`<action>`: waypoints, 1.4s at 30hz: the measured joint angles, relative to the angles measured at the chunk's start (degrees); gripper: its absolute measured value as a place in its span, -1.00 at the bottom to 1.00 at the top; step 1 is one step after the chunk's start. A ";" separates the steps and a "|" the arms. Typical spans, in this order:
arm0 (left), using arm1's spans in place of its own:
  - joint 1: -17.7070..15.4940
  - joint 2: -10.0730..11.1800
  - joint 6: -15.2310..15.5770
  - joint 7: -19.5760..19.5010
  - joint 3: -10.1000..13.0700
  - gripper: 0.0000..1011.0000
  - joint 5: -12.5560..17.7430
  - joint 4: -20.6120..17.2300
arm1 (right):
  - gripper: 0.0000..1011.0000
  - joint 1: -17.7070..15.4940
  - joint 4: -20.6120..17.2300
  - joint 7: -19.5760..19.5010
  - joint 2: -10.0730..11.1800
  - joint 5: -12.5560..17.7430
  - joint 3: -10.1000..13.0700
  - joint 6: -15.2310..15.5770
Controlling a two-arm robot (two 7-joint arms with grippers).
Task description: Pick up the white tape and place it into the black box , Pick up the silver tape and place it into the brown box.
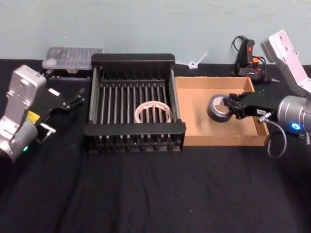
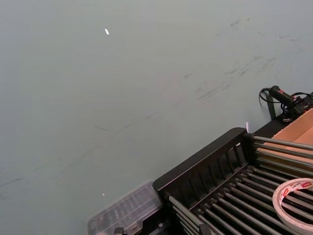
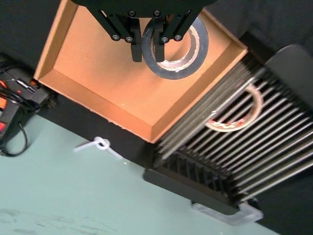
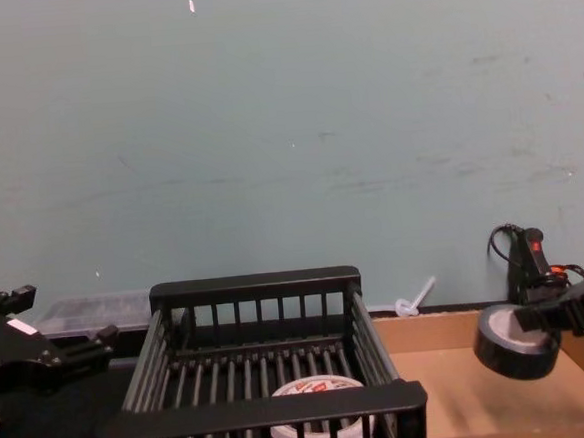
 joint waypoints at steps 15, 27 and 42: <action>0.00 0.00 0.00 0.00 0.00 0.98 0.00 0.00 | -0.69 1.87 4.25 -0.45 -1.98 -1.29 0.32 -0.45; 0.00 0.00 0.00 0.00 0.00 0.98 0.00 0.00 | -0.69 1.88 4.25 -0.41 -1.93 -1.36 0.18 -0.45; 0.00 0.00 0.00 0.00 0.00 0.98 0.00 0.00 | -0.13 1.94 4.19 -0.36 -1.87 -1.36 0.09 -0.42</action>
